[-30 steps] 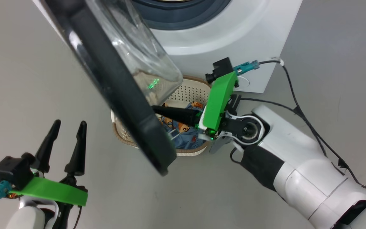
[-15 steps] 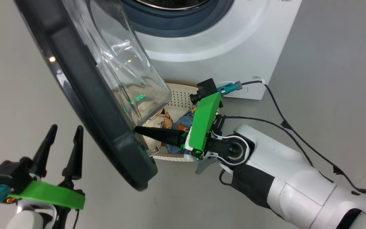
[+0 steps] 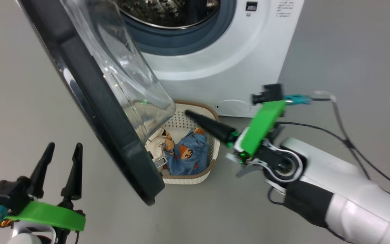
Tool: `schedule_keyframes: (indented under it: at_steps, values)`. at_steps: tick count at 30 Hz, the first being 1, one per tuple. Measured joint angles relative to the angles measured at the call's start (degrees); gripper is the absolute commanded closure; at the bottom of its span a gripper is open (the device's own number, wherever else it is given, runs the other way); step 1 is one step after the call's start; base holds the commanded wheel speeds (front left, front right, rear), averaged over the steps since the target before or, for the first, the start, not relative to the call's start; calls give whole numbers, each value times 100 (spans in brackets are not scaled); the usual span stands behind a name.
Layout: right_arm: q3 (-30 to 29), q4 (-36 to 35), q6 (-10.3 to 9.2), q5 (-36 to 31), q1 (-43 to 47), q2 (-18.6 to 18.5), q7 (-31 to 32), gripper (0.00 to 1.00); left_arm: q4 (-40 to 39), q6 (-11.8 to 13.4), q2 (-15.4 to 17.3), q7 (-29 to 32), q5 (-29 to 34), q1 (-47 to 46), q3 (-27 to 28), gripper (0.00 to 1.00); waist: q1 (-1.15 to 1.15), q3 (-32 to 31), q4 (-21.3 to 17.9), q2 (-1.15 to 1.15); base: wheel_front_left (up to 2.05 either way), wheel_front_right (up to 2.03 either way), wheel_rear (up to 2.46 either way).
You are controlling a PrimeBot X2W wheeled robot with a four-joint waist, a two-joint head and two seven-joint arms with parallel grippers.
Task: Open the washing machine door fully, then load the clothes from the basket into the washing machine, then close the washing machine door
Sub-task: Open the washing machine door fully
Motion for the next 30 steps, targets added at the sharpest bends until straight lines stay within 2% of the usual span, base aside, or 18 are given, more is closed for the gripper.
schedule_keyframes:
  at_steps: [2,3,4,5,8,12,13,14,18,21,23,26,30]
  values:
    - [76,-176,0,-21,50,-254,-478,100,-1,0,-1,0,14,20,52,0,0,-53,-63,0,0,0,0]
    - [94,-223,0,-62,60,-359,-793,92,-1,0,-1,0,36,31,81,0,0,-78,-97,0,0,0,0]
    - [149,-280,0,-180,60,-482,-1095,53,-4,0,0,0,57,58,109,0,0,-102,-132,0,0,0,0]
    - [193,-311,0,-333,65,-592,-1350,0,-5,0,-1,0,63,93,130,0,0,-127,-165,0,0,0,0]
    - [59,-211,0,-843,172,-870,-1604,0,-13,0,-4,0,97,175,212,0,0,-194,-263,0,0,0,0]
    - [-1329,302,0,-2346,658,-828,-1606,0,-45,0,-15,0,170,271,307,0,-1,-258,-398,0,0,0,0]
    - [-1329,302,0,-2346,658,-828,-1606,0,-45,0,-15,0,170,271,307,0,-1,-258,-398,0,0,0,0]
    - [-1729,386,0,-2883,854,-761,-1606,0,-62,0,-19,0,196,299,324,0,0,-274,-431,0,0,0,0]
    - [-3377,461,0,-5226,1818,-268,-1607,0,-98,0,-51,0,242,404,367,0,-1,-342,-549,0,0,0,0]
    - [-4545,70,0,-6753,2702,338,-1608,0,-112,0,-82,0,253,478,393,0,-1,-393,-617,0,0,0,0]
    - [-5112,-301,0,-7661,3282,710,-1607,0,-115,0,-103,0,254,489,402,0,0,-430,-653,0,0,0,0]
    - [-5688,-848,0,-8697,4017,1191,-1608,0,-122,0,-133,0,282,525,439,0,-1,-486,-698,0,0,0,0]
    - [-6077,-1380,1,-9449,4673,1460,-1608,0,-127,0,-178,0,299,654,497,0,0,-541,-758,0,0,0,0]
